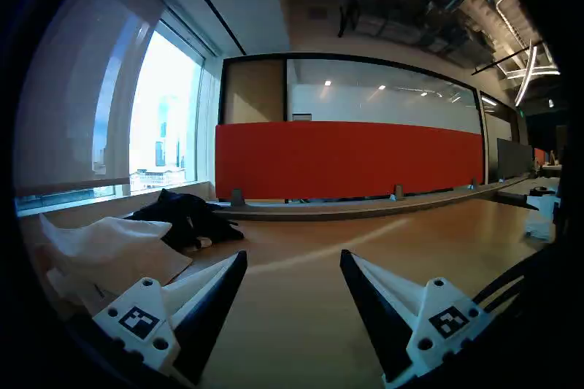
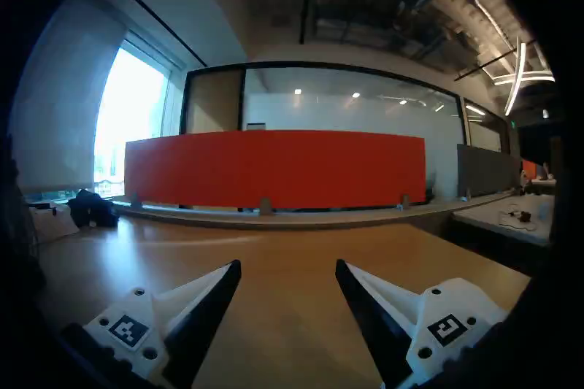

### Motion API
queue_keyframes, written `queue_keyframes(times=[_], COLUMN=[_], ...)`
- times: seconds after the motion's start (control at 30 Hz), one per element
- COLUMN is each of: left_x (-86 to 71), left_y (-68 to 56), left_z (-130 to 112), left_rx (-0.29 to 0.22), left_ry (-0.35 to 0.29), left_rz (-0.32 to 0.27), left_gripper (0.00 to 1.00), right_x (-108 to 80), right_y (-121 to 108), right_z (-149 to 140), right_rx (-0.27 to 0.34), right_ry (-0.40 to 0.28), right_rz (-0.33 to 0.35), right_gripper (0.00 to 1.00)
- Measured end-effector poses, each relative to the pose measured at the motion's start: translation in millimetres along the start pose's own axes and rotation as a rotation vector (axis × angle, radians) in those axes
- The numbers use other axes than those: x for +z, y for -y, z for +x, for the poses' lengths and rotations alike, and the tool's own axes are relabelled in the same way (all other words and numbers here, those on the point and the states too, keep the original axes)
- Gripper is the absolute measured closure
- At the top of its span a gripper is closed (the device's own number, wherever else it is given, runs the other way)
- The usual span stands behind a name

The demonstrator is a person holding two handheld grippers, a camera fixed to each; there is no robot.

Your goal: Fold towel

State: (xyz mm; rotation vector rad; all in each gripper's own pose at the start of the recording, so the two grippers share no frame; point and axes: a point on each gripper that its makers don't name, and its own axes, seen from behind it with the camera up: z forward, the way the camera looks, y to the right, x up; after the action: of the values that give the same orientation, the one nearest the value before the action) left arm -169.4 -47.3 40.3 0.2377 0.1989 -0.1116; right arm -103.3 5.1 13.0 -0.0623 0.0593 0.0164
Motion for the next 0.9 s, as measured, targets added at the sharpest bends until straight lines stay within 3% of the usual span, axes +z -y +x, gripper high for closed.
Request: queue_keyframes(times=[0.9], left_x=[-1.1], left_y=[2.8], left_z=[7.2], left_rx=[-0.002], left_ry=[0.004], left_rz=[-0.001], left_gripper=[0.06], right_x=[0.9], right_y=[-0.6], right_z=[-1.2], right_rx=[0.0], right_ry=[-0.001], right_rz=[0.0], right_gripper=[0.0])
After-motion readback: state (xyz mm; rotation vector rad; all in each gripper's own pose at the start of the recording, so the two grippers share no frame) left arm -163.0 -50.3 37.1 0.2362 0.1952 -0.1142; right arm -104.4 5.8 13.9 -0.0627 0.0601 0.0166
